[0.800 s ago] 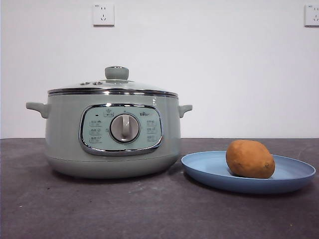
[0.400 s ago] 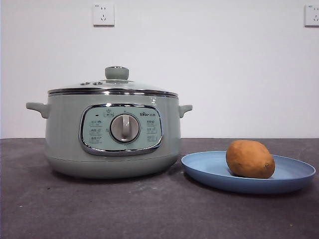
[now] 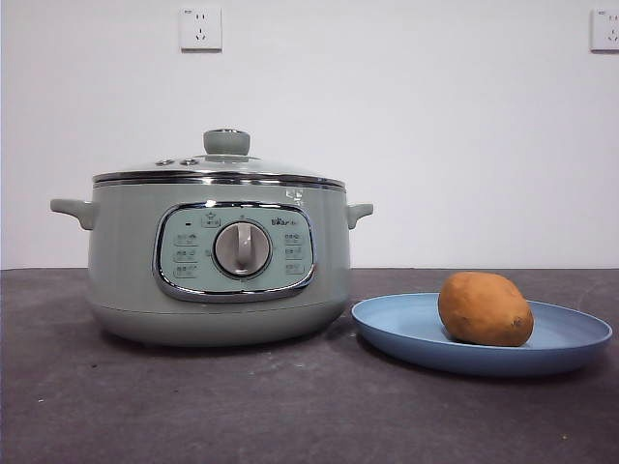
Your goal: Take the potato out from the steamer,put the potato on the plate,close the lid
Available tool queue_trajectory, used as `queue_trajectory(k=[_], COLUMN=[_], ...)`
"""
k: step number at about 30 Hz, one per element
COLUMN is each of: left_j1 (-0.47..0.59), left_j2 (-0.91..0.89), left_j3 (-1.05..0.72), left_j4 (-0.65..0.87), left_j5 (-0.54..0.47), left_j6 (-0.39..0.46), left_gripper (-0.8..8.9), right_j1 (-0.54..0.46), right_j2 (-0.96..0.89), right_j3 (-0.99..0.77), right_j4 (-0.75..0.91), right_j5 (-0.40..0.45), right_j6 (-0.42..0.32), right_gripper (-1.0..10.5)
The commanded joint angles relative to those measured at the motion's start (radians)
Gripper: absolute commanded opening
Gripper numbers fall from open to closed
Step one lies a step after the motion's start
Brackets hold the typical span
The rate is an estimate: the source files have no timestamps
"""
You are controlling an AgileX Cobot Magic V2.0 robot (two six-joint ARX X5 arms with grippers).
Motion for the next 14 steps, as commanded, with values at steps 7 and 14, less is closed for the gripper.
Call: queue_trajectory(k=[7,14], left_j1=[0.003,0.003], left_j2=[-0.003,-0.003], left_j3=[-0.016,-0.016], left_j4=[0.002,0.002], left_j5=[0.0,0.0], left_j6=[-0.005,-0.005], left_gripper=[-0.04,-0.04], right_j1=[0.008,0.008], right_j2=[-0.003,-0.003], right_j3=[-0.013,-0.013], right_j4=[-0.001,-0.001], right_j5=[0.003,0.003], right_j6=[0.046,0.046], right_gripper=[0.0,0.0])
